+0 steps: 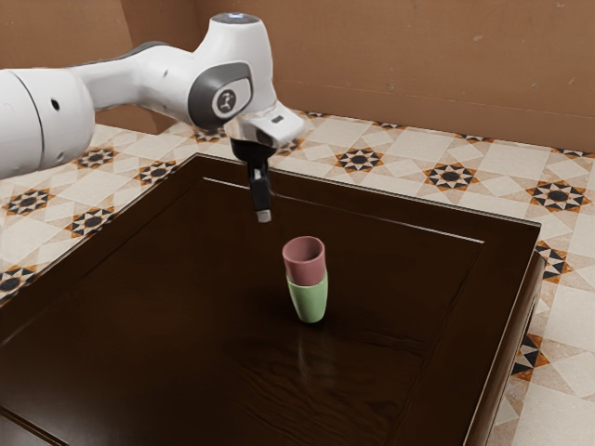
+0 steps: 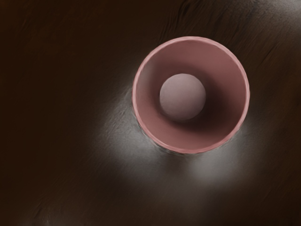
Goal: Place the left cup onto the right cup
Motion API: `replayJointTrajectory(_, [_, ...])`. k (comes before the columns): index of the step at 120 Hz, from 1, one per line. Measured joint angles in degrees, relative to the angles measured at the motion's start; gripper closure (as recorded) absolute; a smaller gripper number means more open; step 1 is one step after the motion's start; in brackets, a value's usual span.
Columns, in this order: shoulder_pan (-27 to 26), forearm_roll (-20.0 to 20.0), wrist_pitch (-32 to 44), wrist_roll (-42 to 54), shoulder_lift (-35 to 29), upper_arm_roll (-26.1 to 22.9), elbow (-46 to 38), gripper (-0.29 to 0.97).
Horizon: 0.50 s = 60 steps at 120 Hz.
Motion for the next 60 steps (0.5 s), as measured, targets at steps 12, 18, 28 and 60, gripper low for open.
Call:
replayJointTrajectory(12, [0.1, 0.46, -1.7, 0.06, -2.62, 0.02, -0.77, 0.0])
replayJointTrajectory(18, [0.08, 0.58, -2.4, 0.17, -4.0, 0.03, -1.41, 0.0])
replayJointTrajectory(28, [0.11, 0.72, -3.29, 0.34, -6.38, 0.03, -3.04, 0.0])
replayJointTrajectory(60, [0.74, 2.56, -5.74, 0.65, -12.28, 0.03, -6.8, 0.0])
